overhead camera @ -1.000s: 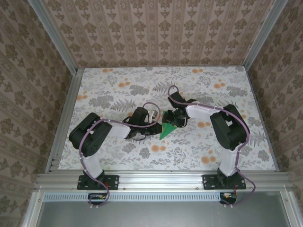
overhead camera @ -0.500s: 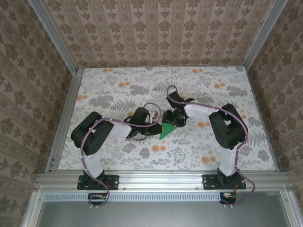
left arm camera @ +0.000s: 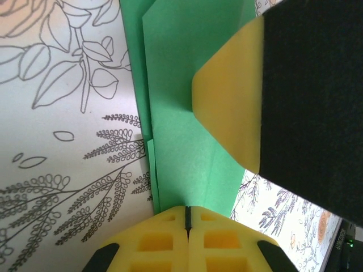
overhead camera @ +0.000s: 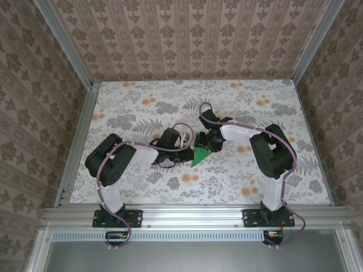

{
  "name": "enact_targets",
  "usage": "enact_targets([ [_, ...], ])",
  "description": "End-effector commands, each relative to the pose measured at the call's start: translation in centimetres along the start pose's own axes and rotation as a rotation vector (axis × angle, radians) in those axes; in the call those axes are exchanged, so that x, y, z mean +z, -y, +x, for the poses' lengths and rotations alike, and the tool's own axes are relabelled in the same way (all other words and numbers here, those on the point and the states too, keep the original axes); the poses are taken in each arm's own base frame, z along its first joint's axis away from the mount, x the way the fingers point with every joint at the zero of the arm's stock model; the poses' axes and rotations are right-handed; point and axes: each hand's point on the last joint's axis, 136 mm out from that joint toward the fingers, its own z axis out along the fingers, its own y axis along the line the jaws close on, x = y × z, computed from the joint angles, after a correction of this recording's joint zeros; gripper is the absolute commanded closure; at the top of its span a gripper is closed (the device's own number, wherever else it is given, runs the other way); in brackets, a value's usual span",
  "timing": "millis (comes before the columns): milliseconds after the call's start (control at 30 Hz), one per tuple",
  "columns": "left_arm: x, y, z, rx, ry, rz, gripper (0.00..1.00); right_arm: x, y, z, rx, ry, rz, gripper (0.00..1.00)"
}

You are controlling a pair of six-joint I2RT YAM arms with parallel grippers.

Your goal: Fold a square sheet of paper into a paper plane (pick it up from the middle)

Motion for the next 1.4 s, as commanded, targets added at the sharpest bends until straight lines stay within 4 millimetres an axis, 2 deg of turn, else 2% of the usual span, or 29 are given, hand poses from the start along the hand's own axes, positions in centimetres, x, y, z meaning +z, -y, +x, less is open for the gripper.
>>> enact_targets([
  [0, 0.2, -3.0, 1.6, -0.052, -0.044, -0.121, 0.98, 3.0, 5.5, 3.5, 0.021, -0.116, 0.2, 0.44],
  [67, 0.2, -3.2, 1.7, -0.058, -0.046, -0.124, 0.98, 2.3, 4.4, 2.9, 0.007, -0.098, 0.156, 0.45],
  [233, 0.2, -3.5, 1.8, -0.066, -0.046, -0.128, 0.98, -1.5, 0.7, 0.3, -0.065, 0.007, -0.025, 0.45],
  [333, 0.2, -3.6, 1.9, -0.068, -0.047, -0.127, 0.98, -3.1, -1.0, -0.3, -0.126, 0.025, -0.124, 0.46],
  [400, 0.3, -3.5, 1.8, -0.069, -0.044, -0.122, 0.99, -3.2, -1.3, -0.2, -0.164, 0.015, -0.139, 0.48],
  [567, 0.3, -3.4, 1.8, -0.071, -0.046, -0.117, 0.99, -2.4, -1.2, 0.5, -0.201, -0.03, -0.15, 0.54],
  [767, 0.4, -3.4, 1.8, -0.072, -0.048, -0.114, 0.99, -1.2, -1.2, 0.6, -0.211, -0.064, -0.145, 0.55],
  [1067, 0.4, -2.9, 1.5, -0.069, -0.047, -0.099, 0.99, 0.3, 0.4, 0.7, -0.186, -0.09, -0.068, 0.61],
  [1200, -0.3, -1.5, 0.6, -0.062, -0.02, -0.056, 0.97, 1.0, 2.1, 1.2, -0.165, -0.114, 0.015, 0.62],
  [1367, -2.3, 0.8, -1.5, -0.038, 0.07, 0.012, 0.91, 2.0, 4.4, 2.1, -0.159, -0.152, 0.132, 0.62],
])
